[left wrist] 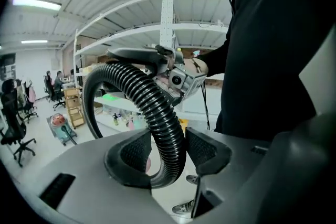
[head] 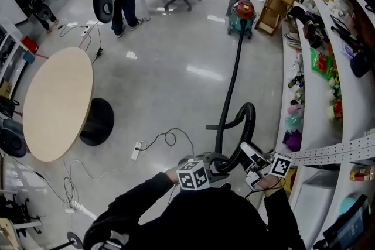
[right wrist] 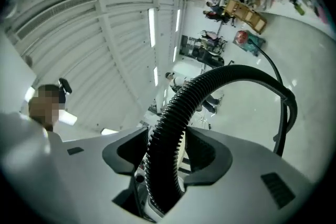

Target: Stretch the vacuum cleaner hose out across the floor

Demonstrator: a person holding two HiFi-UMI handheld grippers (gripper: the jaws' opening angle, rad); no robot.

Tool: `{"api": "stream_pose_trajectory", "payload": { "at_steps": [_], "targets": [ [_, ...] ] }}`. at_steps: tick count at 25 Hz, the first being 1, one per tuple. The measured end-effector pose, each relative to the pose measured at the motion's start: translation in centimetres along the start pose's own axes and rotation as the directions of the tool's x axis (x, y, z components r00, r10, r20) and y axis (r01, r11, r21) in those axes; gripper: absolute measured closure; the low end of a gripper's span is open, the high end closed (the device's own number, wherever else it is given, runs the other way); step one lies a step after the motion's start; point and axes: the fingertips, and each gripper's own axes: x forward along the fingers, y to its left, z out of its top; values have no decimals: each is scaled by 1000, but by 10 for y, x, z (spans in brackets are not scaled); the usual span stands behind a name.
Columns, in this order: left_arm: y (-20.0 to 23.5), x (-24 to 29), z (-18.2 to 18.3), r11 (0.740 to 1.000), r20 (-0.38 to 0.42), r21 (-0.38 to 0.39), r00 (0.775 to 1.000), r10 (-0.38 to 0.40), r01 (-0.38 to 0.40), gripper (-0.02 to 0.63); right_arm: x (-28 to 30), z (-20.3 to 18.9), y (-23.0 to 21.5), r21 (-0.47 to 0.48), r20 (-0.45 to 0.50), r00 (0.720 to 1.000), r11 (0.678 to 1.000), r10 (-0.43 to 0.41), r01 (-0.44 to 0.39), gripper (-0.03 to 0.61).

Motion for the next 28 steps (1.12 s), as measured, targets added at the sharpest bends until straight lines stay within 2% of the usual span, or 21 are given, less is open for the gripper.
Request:
{"api": "stream_pose_trajectory", "payload": {
  "at_steps": [2,3,4,5,6,8,10,12,14,16,17,18,20,21,23,25,28],
  "targets": [
    [-2,-2,-9,999,-46,15,998,51,-51,402,0,-13,11,-150,-45,999,989,-8,1,353],
    [0,-9,-11,996,-44,-9,995,85,-85,397,-3,-17,17,-220,-53,999,976,-13,1,353],
    [5,-20,-9,990,-16,-71,993,119,-119,392,-8,-21,22,-273,-55,998,962,-14,-2,358],
    [11,-33,-4,975,32,-171,988,150,-143,387,-17,-23,27,-312,-55,998,950,-12,-6,366],
    [18,-48,4,944,94,-295,979,181,-146,383,-29,-26,31,-347,-61,998,938,-10,-12,373],
    [34,-73,30,850,227,-518,942,247,-98,382,-56,-36,35,-426,-102,995,904,-11,-33,376],
    [48,-79,65,765,327,-643,891,315,-35,380,-81,-52,36,-498,-160,987,864,-15,-67,388],
    [52,-63,102,708,394,-705,852,344,39,380,-105,-72,38,-560,-228,973,822,-30,-105,393],
    [43,-30,133,676,440,-723,849,293,141,359,-123,-94,38,-616,-296,954,774,-55,-146,393],
    [25,8,153,638,460,-730,867,191,247,277,-137,-114,39,-666,-351,933,721,-77,-192,395],
    [15,26,157,621,460,-730,877,139,284,268,-145,-124,37,-690,-378,921,691,-93,-214,397],
    [5,42,160,616,454,-726,886,95,306,268,-153,-135,35,-710,-406,906,664,-115,-235,397],
    [-15,63,161,633,427,-714,903,54,300,273,-172,-154,27,-727,-450,880,635,-152,-262,399],
    [-22,70,159,639,410,-717,910,64,278,298,-181,-161,22,-723,-459,875,638,-156,-266,400],
    [-34,77,149,627,388,-740,916,103,243,425,-194,-172,13,-709,-471,868,654,-158,-266,403],
    [-49,82,137,620,369,-753,922,118,222,451,-201,-187,3,-705,-497,849,655,-182,-272,403],
    [-70,84,119,657,318,-737,939,128,160,456,-207,-211,-10,-707,-539,807,650,-242,-277,402]
  ]
}}
